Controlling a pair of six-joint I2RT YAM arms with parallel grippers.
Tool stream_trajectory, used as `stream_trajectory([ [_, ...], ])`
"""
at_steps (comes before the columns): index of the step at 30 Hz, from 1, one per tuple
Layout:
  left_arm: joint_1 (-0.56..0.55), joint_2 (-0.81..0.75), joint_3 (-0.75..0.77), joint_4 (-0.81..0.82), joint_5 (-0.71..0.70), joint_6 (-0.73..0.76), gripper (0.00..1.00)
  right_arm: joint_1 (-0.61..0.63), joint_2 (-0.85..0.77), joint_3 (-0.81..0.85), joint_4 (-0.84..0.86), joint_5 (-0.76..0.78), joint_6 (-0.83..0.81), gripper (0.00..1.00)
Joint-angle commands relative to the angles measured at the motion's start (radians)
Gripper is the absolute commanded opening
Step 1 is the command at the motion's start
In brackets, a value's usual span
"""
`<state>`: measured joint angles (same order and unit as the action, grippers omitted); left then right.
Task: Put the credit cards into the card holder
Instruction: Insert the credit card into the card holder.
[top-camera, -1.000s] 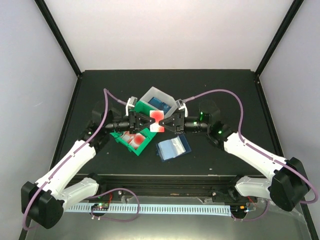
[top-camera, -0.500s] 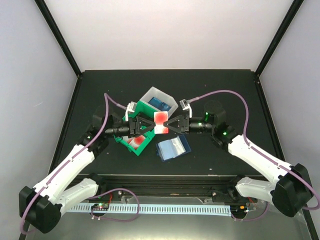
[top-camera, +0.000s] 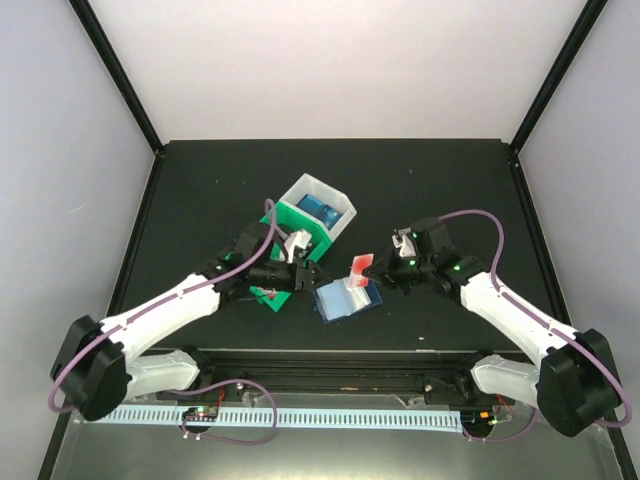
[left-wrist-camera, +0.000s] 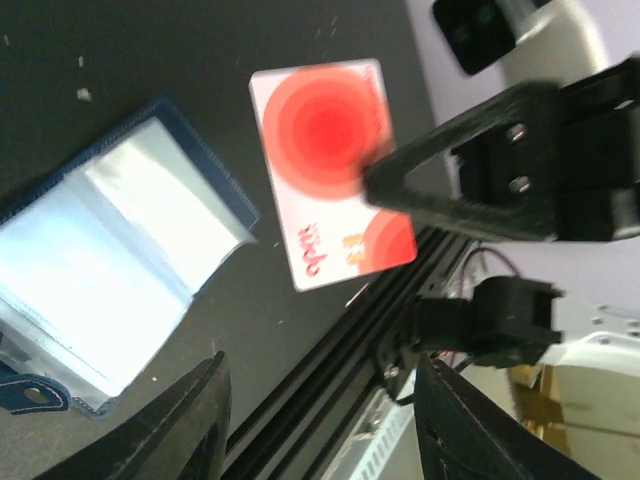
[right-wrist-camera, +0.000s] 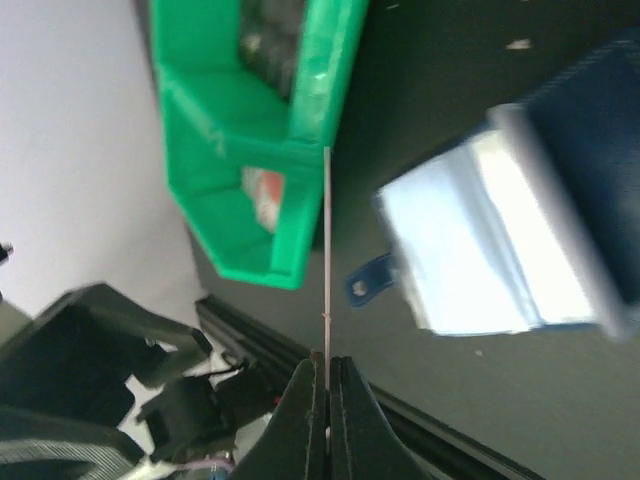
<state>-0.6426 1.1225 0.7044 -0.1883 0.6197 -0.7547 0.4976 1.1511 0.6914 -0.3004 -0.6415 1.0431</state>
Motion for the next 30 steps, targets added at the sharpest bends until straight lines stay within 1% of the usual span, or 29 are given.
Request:
stream_trajectory([
  [1, -0.072, 0.097, 0.051, 0.006, -0.077, 0.057, 0.51, -0.005, -0.005, 0.022, -0.167, 0.164, 0.076, 0.01],
  [7, -0.134, 0.185, 0.061, 0.035, -0.102, 0.059, 0.51, -0.005, 0.004, 0.025, -0.235, 0.230, 0.145, 0.01],
  [12, -0.164, 0.240, 0.047, 0.068, -0.116, 0.036, 0.49, -0.004, 0.020, 0.060, -0.251, 0.254, 0.078, 0.01],
  [14, -0.175, 0.265, 0.038, 0.082, -0.142, 0.023, 0.47, -0.004, 0.022, 0.066, -0.225, 0.226, 0.023, 0.01],
  [17, -0.193, 0.294, 0.026, 0.078, -0.238, 0.030, 0.41, 0.005, 0.032, 0.068, -0.106, 0.048, -0.198, 0.01],
  [20, -0.206, 0.315, 0.005, 0.079, -0.330, 0.041, 0.37, 0.024, -0.021, 0.048, -0.085, 0.037, -0.357, 0.01],
  [22, -0.206, 0.338, 0.000, 0.079, -0.351, 0.044, 0.35, 0.026, -0.050, 0.003, -0.029, 0.008, -0.408, 0.03],
  [24, -0.206, 0.366, 0.009, 0.062, -0.362, 0.048, 0.33, 0.025, -0.033, -0.030, 0.020, -0.054, -0.445, 0.04],
  [26, -0.206, 0.387, 0.029, 0.013, -0.399, 0.047, 0.33, 0.027, 0.019, -0.033, 0.025, -0.086, -0.479, 0.04],
  [30, -0.206, 0.411, 0.052, -0.041, -0.447, 0.045, 0.33, 0.034, 0.126, -0.046, 0.055, -0.081, -0.517, 0.03],
])
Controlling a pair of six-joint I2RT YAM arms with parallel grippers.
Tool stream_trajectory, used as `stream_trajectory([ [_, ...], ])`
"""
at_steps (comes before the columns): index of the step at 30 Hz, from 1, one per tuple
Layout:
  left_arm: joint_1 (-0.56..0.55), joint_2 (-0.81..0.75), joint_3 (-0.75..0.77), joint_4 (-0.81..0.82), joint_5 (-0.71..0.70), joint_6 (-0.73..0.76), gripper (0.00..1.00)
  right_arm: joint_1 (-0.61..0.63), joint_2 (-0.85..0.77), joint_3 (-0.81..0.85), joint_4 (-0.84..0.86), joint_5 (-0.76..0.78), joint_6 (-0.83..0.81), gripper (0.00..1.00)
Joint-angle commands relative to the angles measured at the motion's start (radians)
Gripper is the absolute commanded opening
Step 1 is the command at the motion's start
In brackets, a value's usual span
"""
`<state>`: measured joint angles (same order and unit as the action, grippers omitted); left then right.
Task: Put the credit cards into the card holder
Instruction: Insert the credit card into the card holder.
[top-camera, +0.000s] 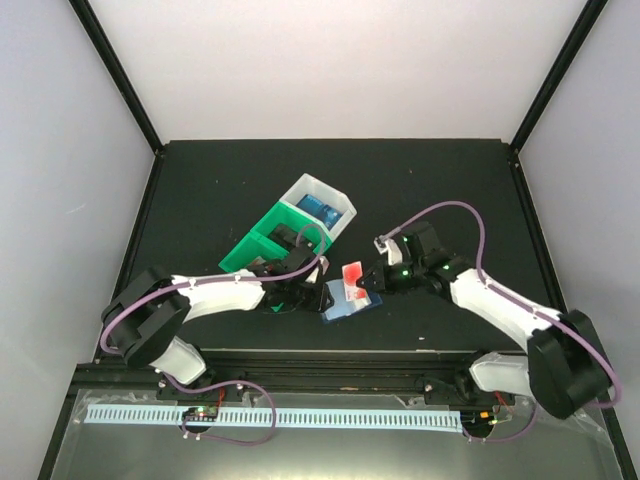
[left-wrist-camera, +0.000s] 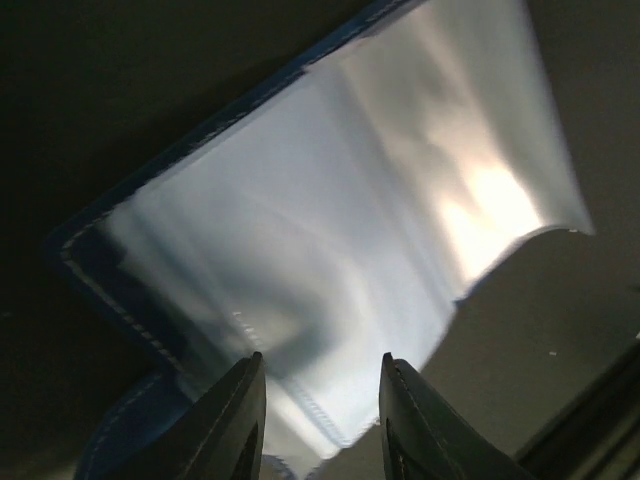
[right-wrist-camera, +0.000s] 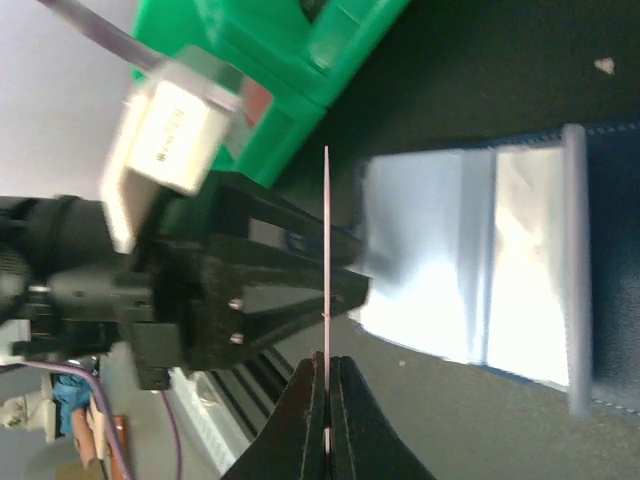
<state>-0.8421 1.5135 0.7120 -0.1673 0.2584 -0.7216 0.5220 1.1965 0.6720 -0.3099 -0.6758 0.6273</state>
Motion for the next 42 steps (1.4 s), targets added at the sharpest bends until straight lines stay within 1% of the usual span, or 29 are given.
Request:
stream_trajectory([
  [1, -0.007, 0.024, 0.047, -0.071, -0.093, 0.007, 0.33, 0.009, 0.103, -0.026, 0.072, -0.042, -0.105, 0.02],
  [3, -0.006, 0.026, 0.045, -0.092, -0.127, -0.007, 0.34, 0.009, 0.156, -0.013, 0.072, -0.030, -0.116, 0.02],
  [7, -0.004, 0.028, 0.048, -0.140, -0.207, -0.045, 0.35, 0.009, 0.232, 0.049, 0.020, 0.032, -0.121, 0.01],
  [12, -0.002, 0.056, 0.056, -0.140, -0.193, -0.054, 0.33, 0.009, 0.296, 0.065, 0.042, 0.061, -0.137, 0.01],
  [15, -0.002, 0.067, 0.051, -0.132, -0.182, -0.057, 0.30, 0.009, 0.322, 0.061, 0.066, 0.064, -0.142, 0.01],
  [19, -0.002, 0.073, 0.048, -0.136, -0.180, -0.058, 0.25, 0.009, 0.345, 0.057, 0.091, 0.076, -0.109, 0.01],
  [20, -0.002, 0.073, 0.047, -0.137, -0.181, -0.060, 0.22, 0.009, 0.351, 0.054, 0.100, 0.072, -0.100, 0.01],
  [24, -0.002, 0.081, 0.046, -0.145, -0.180, -0.058, 0.18, 0.009, 0.378, 0.041, 0.125, 0.046, -0.096, 0.01],
  [31, -0.002, 0.093, 0.040, -0.139, -0.176, -0.062, 0.16, 0.009, 0.394, 0.005, 0.155, 0.006, -0.088, 0.01],
  [37, -0.002, 0.096, 0.041, -0.138, -0.176, -0.062, 0.15, 0.009, 0.402, -0.040, 0.166, -0.013, -0.091, 0.01],
  [42, -0.002, 0.097, 0.038, -0.138, -0.175, -0.063, 0.15, 0.009, 0.420, -0.076, 0.208, -0.051, -0.073, 0.01],
])
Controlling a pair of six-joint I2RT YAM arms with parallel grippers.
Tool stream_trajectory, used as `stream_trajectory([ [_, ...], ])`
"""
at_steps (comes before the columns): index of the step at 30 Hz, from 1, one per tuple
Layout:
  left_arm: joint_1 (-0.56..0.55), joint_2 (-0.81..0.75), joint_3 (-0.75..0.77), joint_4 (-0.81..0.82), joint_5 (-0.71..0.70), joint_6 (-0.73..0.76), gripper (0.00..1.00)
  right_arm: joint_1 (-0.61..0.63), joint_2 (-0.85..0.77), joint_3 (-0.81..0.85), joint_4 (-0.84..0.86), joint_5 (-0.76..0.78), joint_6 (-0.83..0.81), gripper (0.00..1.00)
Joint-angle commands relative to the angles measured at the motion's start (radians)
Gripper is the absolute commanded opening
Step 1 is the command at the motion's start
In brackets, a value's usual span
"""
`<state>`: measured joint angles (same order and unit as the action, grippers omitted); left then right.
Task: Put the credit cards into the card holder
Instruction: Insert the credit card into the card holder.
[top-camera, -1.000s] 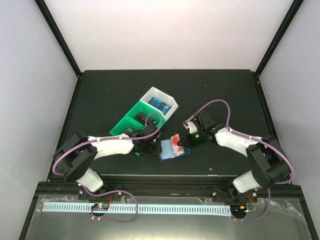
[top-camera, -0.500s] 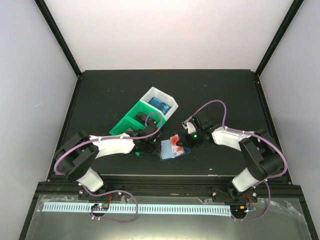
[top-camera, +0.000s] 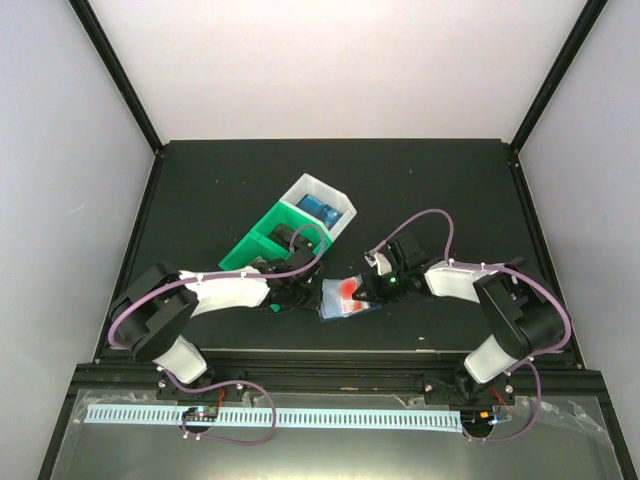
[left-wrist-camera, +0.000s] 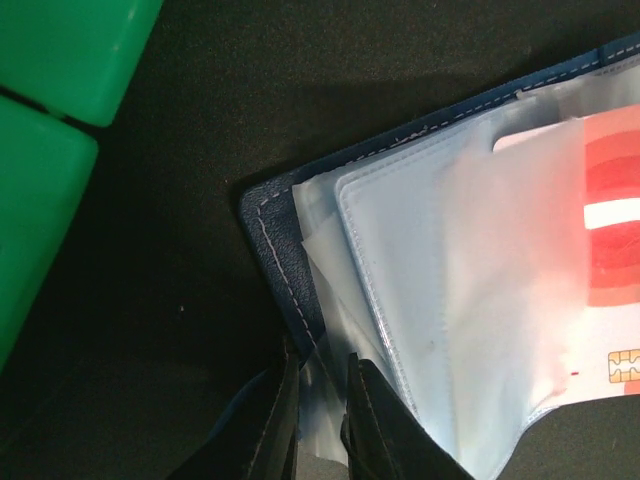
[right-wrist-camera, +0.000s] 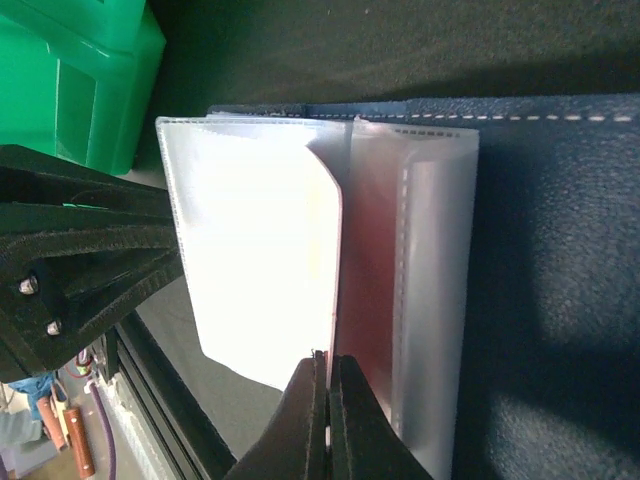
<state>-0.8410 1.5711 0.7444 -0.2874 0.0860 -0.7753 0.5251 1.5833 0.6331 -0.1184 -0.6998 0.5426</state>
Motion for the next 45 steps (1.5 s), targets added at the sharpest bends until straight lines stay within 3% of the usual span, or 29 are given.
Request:
stream_trajectory([
  [1, -0.004, 0.041, 0.005, -0.016, -0.003, -0.009, 0.15, 0.006, 0.040, -0.039, 0.022, -0.031, 0.015, 0.01],
  [13, -0.005, 0.043, -0.002, -0.010, 0.008, -0.009, 0.14, 0.015, 0.090, -0.029, 0.115, -0.050, 0.063, 0.02],
  [27, -0.006, 0.035, -0.013, -0.007, 0.009, -0.010, 0.13, 0.061, 0.085, -0.079, 0.323, -0.083, 0.191, 0.12],
  [32, -0.006, 0.025, -0.016, -0.013, 0.005, -0.010, 0.13, 0.060, 0.034, -0.077, 0.250, -0.017, 0.178, 0.22],
  [40, -0.006, 0.005, -0.016, -0.012, 0.004, -0.007, 0.13, 0.063, -0.071, -0.053, 0.089, 0.119, 0.164, 0.51],
  [45, -0.006, 0.004, -0.019, 0.002, 0.018, -0.002, 0.13, 0.084, -0.062, -0.024, 0.043, 0.147, 0.155, 0.55],
])
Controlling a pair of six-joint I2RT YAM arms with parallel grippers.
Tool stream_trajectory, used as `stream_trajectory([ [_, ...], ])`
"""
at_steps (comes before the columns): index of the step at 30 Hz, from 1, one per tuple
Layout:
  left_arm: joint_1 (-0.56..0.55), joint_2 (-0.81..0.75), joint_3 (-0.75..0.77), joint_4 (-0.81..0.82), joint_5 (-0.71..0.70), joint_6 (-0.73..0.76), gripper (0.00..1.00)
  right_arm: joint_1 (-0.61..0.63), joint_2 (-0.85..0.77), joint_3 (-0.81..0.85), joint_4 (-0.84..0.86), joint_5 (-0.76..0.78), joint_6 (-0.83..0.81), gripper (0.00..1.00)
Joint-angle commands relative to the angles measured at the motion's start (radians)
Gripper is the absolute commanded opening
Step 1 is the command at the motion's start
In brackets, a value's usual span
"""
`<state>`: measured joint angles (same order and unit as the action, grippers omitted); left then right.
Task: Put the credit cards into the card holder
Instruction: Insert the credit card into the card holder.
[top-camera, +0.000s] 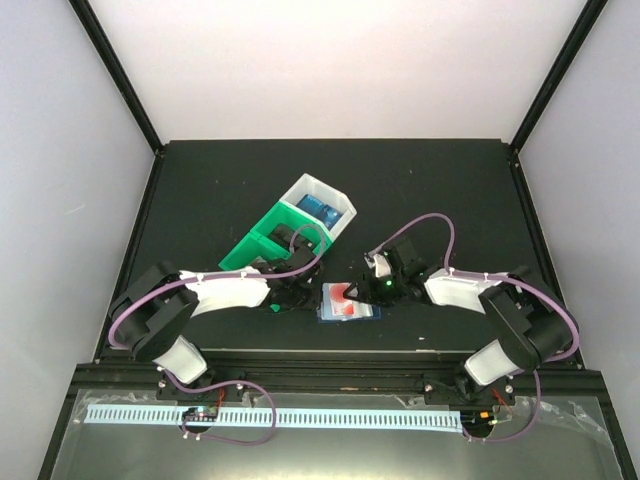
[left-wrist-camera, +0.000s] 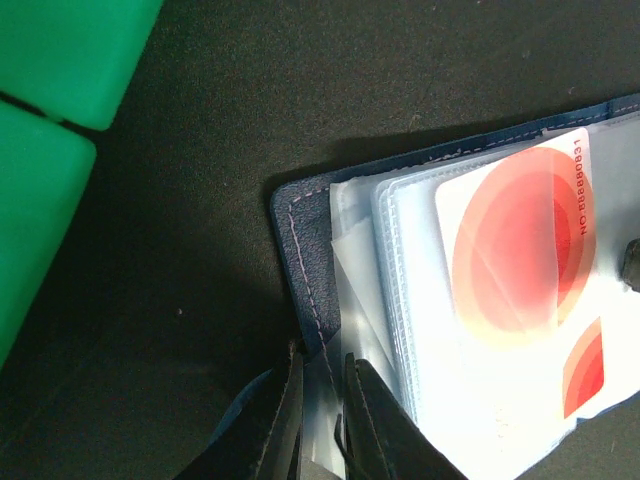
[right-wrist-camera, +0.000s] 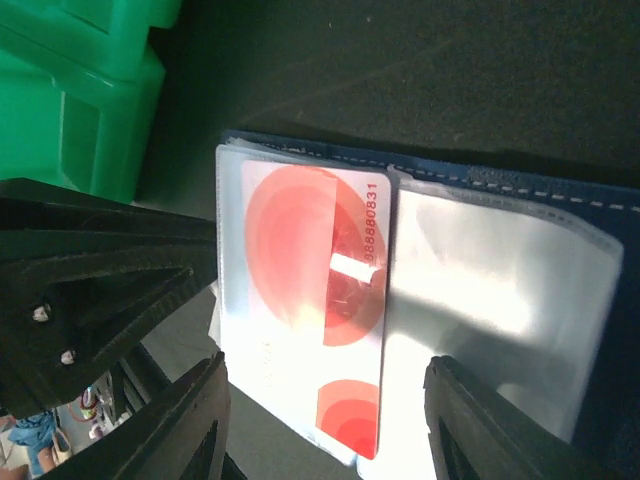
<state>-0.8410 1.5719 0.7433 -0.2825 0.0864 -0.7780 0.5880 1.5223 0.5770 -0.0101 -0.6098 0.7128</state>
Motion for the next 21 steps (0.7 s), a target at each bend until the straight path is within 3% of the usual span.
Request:
stream_trajectory([
  [1, -0.007, 0.003, -0.018, -0.002, 0.021, 0.002, 0.13, 0.029, 0.006, 0.039, -0.073, 0.066, -0.016, 0.55],
  [9, -0.006, 0.009, -0.026, 0.011, 0.038, 0.005, 0.13, 0.101, 0.062, 0.107, -0.102, 0.088, -0.020, 0.51],
  [17, -0.006, 0.013, -0.032, 0.028, 0.054, 0.003, 0.13, 0.125, 0.092, 0.107, -0.020, 0.000, -0.008, 0.50],
  [21, -0.006, -0.001, -0.040, 0.029, 0.048, 0.001, 0.13, 0.130, 0.066, 0.127, -0.103, 0.088, -0.029, 0.50],
])
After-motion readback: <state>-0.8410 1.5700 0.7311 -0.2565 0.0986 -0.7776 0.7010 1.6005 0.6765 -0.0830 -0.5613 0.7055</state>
